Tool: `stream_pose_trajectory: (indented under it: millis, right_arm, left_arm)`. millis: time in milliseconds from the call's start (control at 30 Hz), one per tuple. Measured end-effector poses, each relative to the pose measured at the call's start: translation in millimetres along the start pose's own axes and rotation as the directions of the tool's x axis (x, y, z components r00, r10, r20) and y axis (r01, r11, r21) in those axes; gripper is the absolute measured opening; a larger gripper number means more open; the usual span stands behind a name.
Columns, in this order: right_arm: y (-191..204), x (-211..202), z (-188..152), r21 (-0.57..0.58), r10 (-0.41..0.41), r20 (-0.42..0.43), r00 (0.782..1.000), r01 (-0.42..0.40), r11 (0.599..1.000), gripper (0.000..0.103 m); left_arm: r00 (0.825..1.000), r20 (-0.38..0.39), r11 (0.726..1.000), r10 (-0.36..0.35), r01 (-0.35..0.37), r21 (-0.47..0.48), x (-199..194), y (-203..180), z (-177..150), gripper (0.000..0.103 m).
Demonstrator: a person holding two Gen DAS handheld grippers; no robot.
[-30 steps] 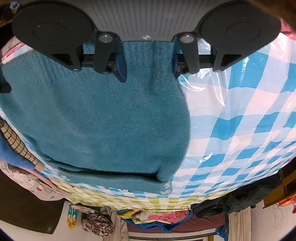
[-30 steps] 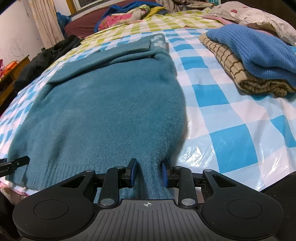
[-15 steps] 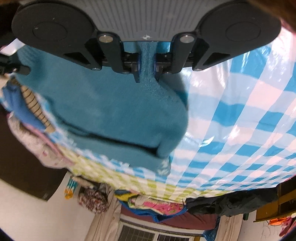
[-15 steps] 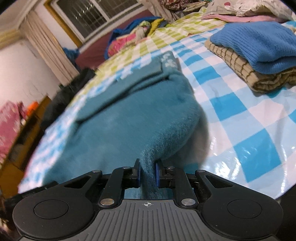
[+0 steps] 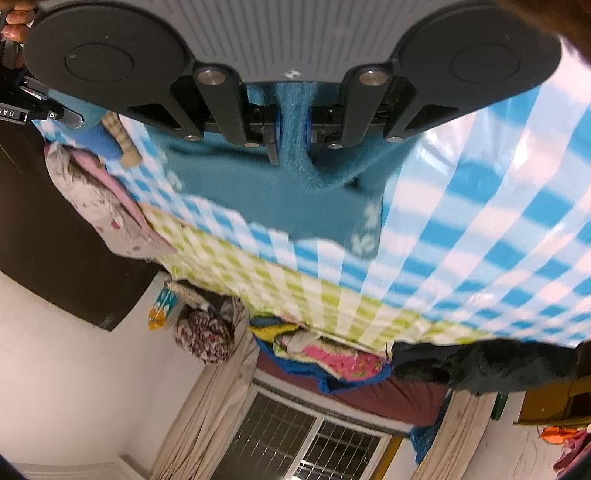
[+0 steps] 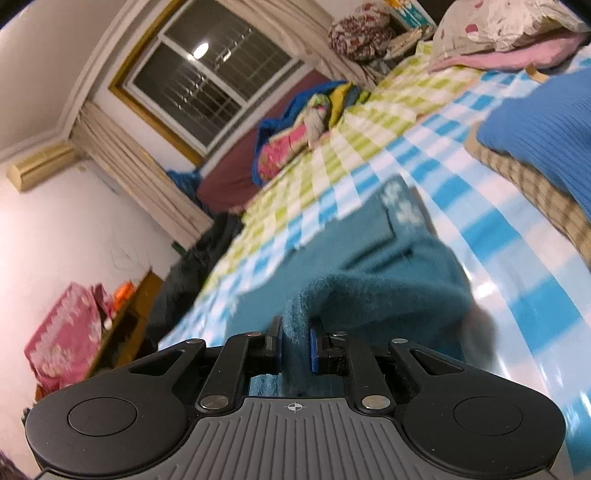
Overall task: Fold small clothes
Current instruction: 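Lift the held hem with both grippers and fold it over toward the collar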
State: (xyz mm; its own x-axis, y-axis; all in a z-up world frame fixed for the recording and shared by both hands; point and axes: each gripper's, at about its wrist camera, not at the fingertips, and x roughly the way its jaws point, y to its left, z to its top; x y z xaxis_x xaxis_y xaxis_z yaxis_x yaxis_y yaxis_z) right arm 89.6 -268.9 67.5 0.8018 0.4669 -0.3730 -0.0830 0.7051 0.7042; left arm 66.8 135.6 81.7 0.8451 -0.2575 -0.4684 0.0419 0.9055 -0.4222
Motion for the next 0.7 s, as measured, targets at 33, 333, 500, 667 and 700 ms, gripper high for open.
stream_pose_trajectory:
  millis: [33, 333, 500, 667, 700]
  right_arm:
    - [0, 6, 7, 0.004, 0.004, 0.012, 1.000, -0.004, 1.000, 0.014]
    - [-14, 76, 61, 0.057, -0.022, 0.080, 0.997, 0.017, 0.998, 0.013]
    - [-31, 116, 77, 0.077, -0.074, 0.082, 0.994, 0.067, 0.995, 0.013]
    - [-48, 151, 88, 0.111, -0.123, 0.078, 0.989, 0.114, 0.987, 0.013]
    - [-51, 158, 89, 0.119, -0.132, 0.074, 0.988, 0.123, 0.985, 0.013]
  left_arm:
    - [1.000, 0.007, 1.000, 0.000, 0.000, 0.001, 6, -1, 6, 0.017]
    - [0.998, 0.046, 0.999, 0.046, -0.047, 0.018, 82, 2, 52, 0.017]
    - [0.996, 0.038, 0.996, 0.087, -0.087, 0.001, 125, 14, 63, 0.017]
    - [0.991, 0.032, 0.991, 0.132, -0.132, 0.001, 159, 25, 69, 0.017]
    - [0.990, 0.026, 0.990, 0.140, -0.140, -0.002, 166, 27, 69, 0.017]
